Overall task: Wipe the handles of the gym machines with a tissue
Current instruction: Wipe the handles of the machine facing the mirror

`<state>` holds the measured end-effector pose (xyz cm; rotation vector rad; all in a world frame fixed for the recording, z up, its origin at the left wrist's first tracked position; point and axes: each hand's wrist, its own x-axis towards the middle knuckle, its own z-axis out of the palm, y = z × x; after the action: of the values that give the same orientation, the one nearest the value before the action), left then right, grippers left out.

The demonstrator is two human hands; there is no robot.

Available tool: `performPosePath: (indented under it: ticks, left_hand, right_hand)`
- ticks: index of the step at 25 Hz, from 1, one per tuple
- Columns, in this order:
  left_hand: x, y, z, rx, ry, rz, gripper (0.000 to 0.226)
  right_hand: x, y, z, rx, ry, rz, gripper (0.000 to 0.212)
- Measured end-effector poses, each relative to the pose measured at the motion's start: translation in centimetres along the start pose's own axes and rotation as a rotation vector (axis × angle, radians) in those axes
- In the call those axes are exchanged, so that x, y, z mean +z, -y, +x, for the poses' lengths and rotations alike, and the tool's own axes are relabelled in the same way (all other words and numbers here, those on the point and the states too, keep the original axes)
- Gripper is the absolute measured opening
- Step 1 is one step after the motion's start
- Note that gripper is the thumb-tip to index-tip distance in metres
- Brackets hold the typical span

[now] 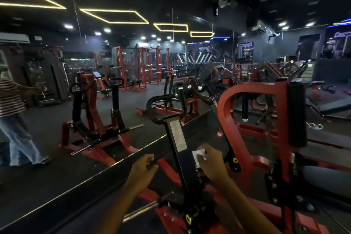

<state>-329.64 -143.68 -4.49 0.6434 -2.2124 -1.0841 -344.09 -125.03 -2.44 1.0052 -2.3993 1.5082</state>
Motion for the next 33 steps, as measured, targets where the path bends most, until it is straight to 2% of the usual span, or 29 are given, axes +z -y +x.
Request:
performPosePath:
  ticks: [9,14,18,26,30,33]
  left_hand:
    - [5.0,1.1,18.4,0.037,0.002,0.001,0.042]
    - [7.8,2.8,24.1,0.061,0.021,0.041,0.041]
    - [9.9,2.9,30.2,0.148,-0.001,0.127,0.034]
    - [15.8,3.9,40.3,0.191,-0.009,0.445,0.044]
    - [17.4,6.1,43.2,0.235,-0.003,0.706,0.05]
    - [18.3,7.4,44.1,0.245,-0.014,0.878,0.058]
  right_hand:
    - [5.0,-4.9,16.4,-0.039,-0.04,-0.008,0.037]
    - [8.1,-8.6,23.3,-0.11,-0.09,-0.016,0.021]
    - [10.0,-10.7,30.6,-0.183,-0.085,-0.046,0.014]
    - [14.5,-14.2,42.9,-0.267,-0.1,-0.073,0.01]
    - [17.9,-16.0,44.8,-0.369,0.057,-0.204,0.018]
    - [20.0,-18.3,43.9,-0.557,0.159,-0.337,0.035]
